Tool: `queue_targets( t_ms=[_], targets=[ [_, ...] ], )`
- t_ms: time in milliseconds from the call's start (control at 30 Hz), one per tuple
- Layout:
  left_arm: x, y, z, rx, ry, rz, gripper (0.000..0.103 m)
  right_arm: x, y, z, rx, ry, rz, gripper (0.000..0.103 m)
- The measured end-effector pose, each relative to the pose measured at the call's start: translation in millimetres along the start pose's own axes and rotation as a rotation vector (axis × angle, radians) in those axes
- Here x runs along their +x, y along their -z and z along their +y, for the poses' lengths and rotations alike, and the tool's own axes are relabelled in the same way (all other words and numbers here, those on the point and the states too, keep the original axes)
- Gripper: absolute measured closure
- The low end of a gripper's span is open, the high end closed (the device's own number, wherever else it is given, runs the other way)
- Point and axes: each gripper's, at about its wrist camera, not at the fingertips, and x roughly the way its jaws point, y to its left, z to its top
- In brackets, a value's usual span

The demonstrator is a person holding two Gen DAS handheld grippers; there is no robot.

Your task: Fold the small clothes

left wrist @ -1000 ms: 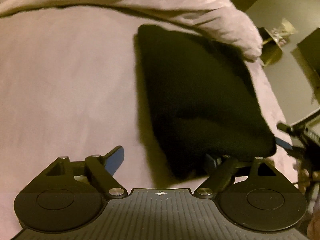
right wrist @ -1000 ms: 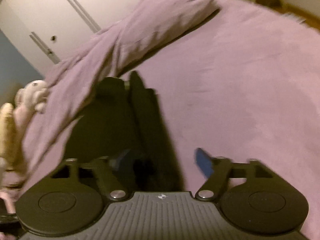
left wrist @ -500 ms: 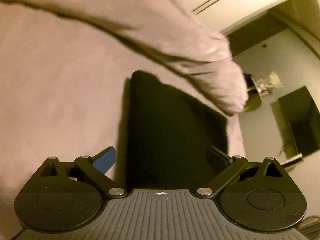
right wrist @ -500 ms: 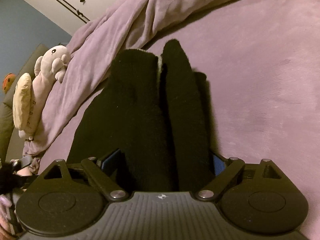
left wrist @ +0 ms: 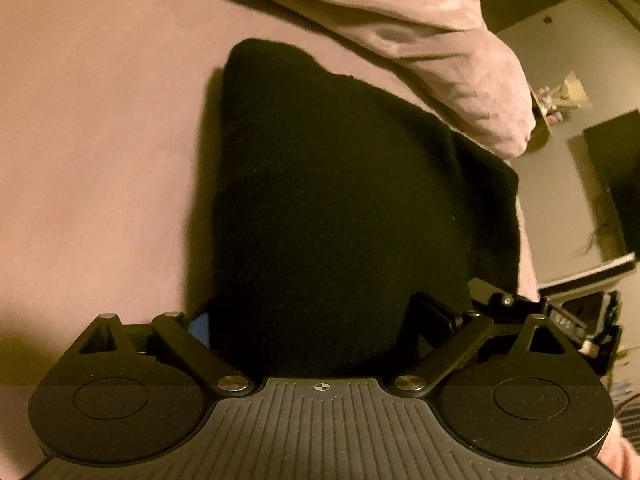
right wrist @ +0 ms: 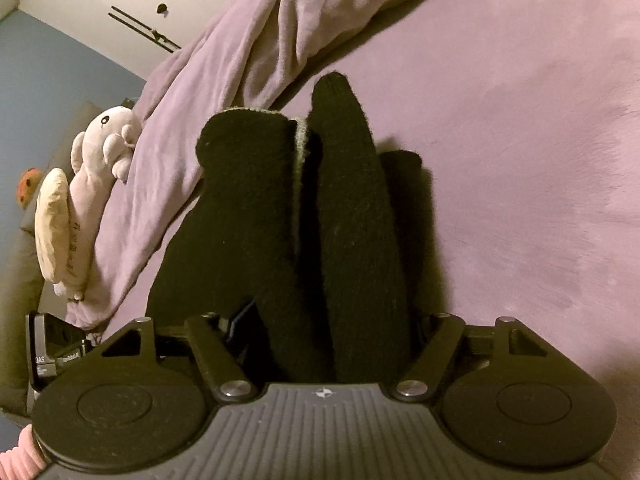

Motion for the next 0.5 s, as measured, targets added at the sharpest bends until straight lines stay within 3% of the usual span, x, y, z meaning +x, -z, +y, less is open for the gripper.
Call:
queue_targets(
  t_ms=[133,300,500],
  targets=[
    [-2.8,0.0,-12.0,0.043,-0.041,-0.026,0.015,-2.8,1.7,2.5,0.000,0.000,0.001,0.041],
    [-20.5,-0.2,-10.2,0.077,-0.026,-0.050,0.041,-2.1,4.6,14.7,-0.019,0.016,0.005,0.050],
    [-34.9,-3.6,-18.3,0.098,-0.014,-0.048,0.050,-4.8,7.9,53.4,-0.093,0.038,0.004,0.053]
  ],
)
